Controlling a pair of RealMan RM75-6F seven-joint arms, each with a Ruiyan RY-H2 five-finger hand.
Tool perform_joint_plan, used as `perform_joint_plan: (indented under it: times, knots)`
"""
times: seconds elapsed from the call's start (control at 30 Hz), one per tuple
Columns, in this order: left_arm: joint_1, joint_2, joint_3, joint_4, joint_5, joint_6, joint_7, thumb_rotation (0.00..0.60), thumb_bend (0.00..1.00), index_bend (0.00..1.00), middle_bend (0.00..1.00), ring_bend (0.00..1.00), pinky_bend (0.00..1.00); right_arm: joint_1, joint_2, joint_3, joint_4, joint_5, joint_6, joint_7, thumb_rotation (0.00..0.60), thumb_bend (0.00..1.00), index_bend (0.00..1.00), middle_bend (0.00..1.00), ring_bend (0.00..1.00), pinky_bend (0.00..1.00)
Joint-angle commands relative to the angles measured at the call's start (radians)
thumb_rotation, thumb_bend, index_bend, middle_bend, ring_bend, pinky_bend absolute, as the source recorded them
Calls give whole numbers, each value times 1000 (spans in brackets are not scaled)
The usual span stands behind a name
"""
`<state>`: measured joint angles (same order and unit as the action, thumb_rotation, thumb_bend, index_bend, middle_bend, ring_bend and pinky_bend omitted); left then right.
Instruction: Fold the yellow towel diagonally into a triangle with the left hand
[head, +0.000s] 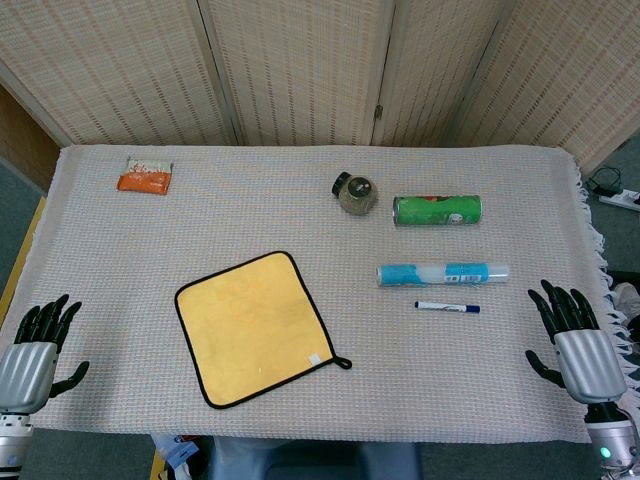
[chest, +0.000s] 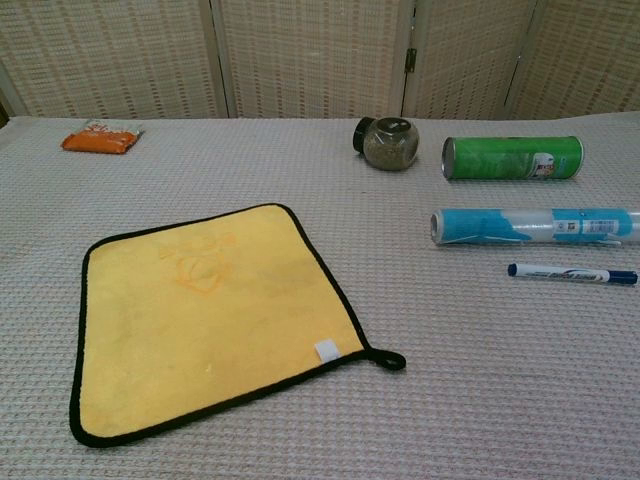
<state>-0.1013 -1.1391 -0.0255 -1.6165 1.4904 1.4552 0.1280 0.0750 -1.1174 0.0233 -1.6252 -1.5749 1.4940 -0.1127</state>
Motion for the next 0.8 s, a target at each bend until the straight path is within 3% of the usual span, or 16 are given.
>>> perform_joint_plan:
  times: [0.03,0.27,0.4,0.5,0.6,0.67,0.73,0.8]
  knots:
    - [-4,-2,0,3,-5,-9,0,600,323,0,0,5,11,0,0,0,0,-3,1,-1,600,335,0,0,0,0]
    - [-26,-7,2,12,26,-28,-48,600,322,0,0,2,20,-22,17,-10,-4,-41,53,30,600,335,0,0,0,0]
    - [-54,-16,6,21,98,-23,-162,600,323,1,20,30,97,-39,29,-20,-5,-70,90,54,600,335,0,0,0,0]
    - [-100,-12,-10,19,137,-47,-187,600,325,41,228,267,360,-41,37,-26,-4,-92,101,68,600,336,0,0,0,0]
    - [-167,-27,-44,49,180,-67,-224,600,326,143,609,650,753,-41,40,-29,-1,-105,102,80,600,335,0,0,0,0]
    - [-214,-44,-76,61,153,-116,-243,600,329,227,832,829,914,-40,43,-32,1,-111,101,84,600,335,0,0,0,0]
    - [-264,-63,-104,79,128,-170,-235,600,332,308,967,953,991,-38,49,-35,-1,-114,94,88,600,335,0,0,0,0]
    - [-301,-94,-128,97,96,-210,-234,600,332,366,1000,999,1000,-34,53,-34,-3,-111,87,97,600,335,0,0,0,0]
